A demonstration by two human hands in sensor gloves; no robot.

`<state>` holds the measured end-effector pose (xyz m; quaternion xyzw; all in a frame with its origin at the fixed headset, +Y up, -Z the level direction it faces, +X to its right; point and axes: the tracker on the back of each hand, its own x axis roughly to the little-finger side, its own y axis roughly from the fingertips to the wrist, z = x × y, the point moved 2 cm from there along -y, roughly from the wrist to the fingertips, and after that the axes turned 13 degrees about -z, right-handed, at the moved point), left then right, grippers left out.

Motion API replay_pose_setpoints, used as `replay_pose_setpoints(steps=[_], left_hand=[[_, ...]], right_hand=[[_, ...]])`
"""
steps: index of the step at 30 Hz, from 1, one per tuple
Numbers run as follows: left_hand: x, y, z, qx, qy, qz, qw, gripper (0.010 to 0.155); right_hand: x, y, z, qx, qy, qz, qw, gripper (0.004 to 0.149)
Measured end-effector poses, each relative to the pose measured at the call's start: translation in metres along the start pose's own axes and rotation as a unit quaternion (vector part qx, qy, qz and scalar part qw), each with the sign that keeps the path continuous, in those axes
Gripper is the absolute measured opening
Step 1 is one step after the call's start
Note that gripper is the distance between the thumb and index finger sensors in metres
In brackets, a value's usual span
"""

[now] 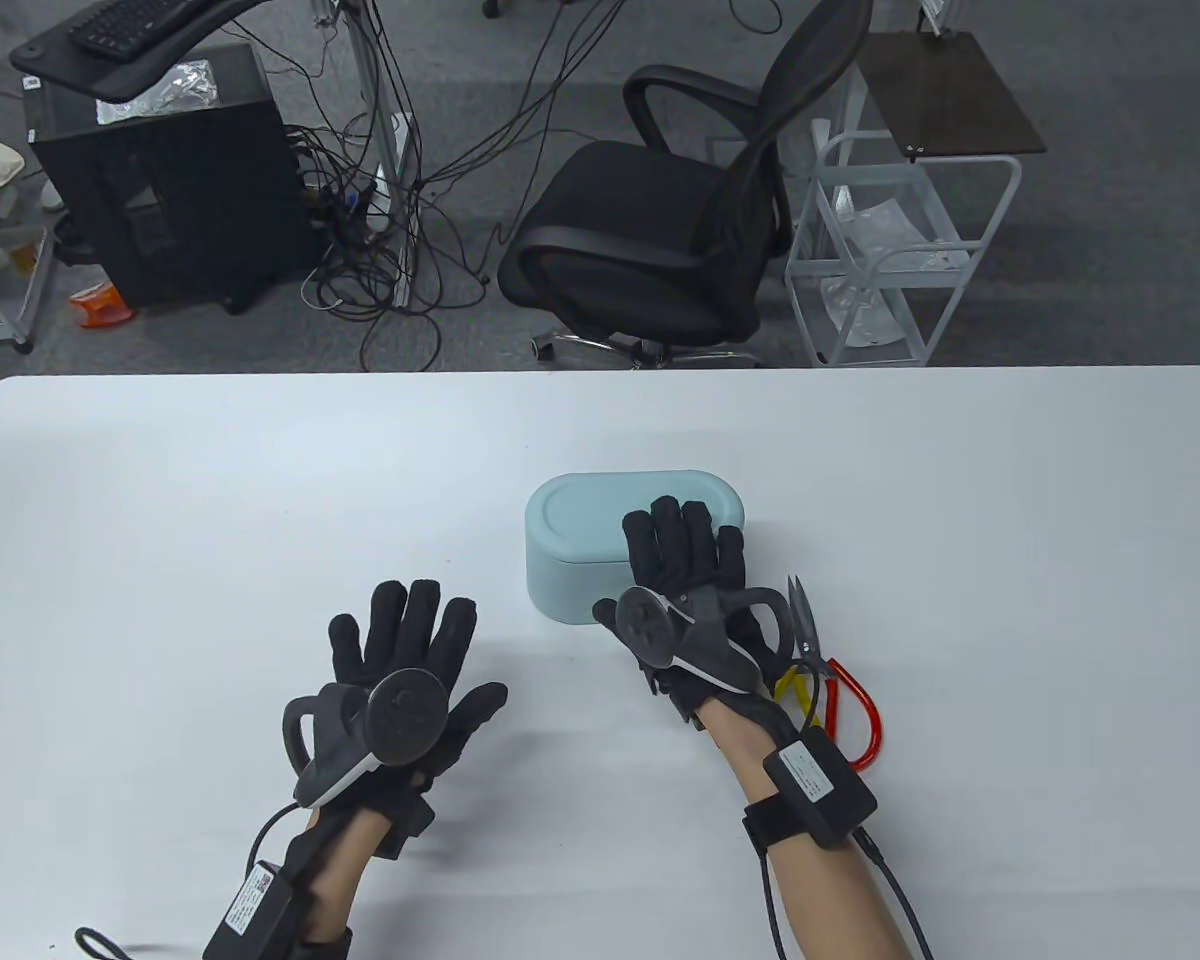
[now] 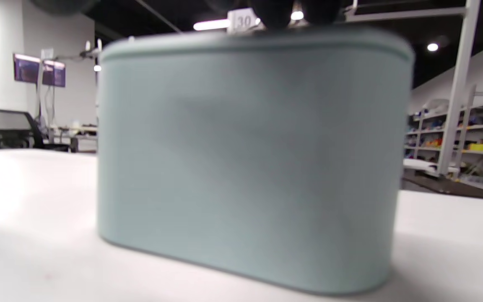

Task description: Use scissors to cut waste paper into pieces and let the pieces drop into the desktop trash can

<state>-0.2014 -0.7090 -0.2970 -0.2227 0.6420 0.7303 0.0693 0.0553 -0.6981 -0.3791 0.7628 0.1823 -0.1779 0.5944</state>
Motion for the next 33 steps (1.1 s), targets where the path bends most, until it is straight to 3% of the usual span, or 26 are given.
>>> replay_pose_setpoints(steps=[8,16,24,33], left_hand=[[-0.003,0.002,0.003,-0.015,-0.011,-0.009,1.0,0.087],[-0.01,0.004,0.006,-0.023,-0.02,-0.021,0.999,0.087],[-0.013,0.004,0.003,-0.027,-0.026,-0.029,0.999,0.088],[-0.012,0.002,-0.002,-0.013,-0.016,-0.024,0.999,0.088]], right_hand=[[0.025,0.05,-0.036,0.017,-0.001,-0.012,1.0,0.081],[0.064,0.109,-0.042,0.002,0.005,0.018,1.0,0.08],[0.098,0.156,-0.022,-0.013,-0.042,0.063,0.997,0.08],[0.112,0.17,0.005,-0.028,-0.078,0.093,0.992,0.083]])
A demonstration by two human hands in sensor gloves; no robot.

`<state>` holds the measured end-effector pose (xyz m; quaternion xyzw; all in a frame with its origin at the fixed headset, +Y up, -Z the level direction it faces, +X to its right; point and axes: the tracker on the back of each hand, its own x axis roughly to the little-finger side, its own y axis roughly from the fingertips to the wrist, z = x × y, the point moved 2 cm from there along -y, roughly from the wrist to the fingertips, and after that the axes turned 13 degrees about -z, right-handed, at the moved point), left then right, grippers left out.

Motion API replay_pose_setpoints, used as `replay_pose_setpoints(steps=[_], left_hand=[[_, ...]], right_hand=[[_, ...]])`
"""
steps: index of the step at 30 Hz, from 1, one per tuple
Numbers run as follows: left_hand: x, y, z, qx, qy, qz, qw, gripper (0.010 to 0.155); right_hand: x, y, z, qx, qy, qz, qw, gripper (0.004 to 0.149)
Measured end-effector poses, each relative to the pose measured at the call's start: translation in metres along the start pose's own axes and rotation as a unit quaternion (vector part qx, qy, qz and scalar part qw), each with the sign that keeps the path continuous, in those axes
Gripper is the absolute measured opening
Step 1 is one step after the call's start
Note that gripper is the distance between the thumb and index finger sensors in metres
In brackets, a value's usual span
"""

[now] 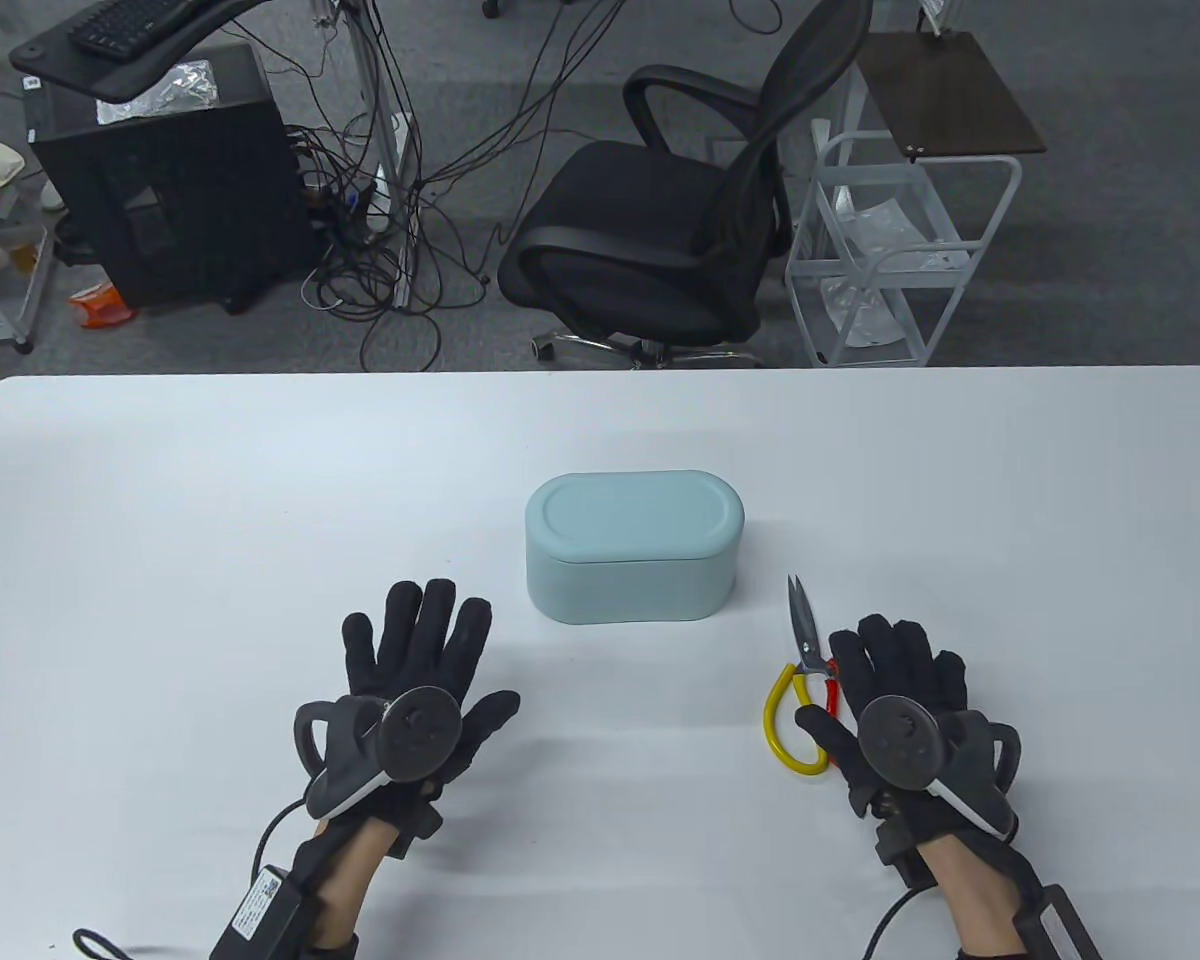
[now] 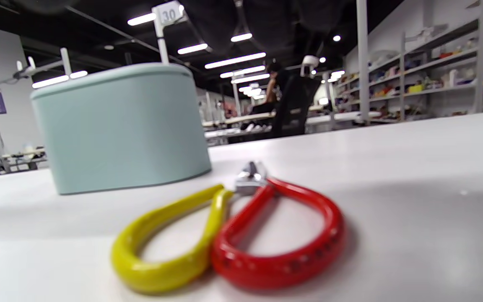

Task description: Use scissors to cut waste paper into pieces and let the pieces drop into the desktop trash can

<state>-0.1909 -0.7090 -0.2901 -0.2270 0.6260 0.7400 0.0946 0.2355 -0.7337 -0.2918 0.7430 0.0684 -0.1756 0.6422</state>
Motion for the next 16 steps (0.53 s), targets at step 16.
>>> replay_pose_setpoints(steps=[16], left_hand=[[0.0058,-0.001,-0.005,0.012,0.02,0.015,1.0,0.089]], right_hand=[[0.0008,0.0016,0.0025,0.008,-0.018,-0.004,1.0,0.083]])
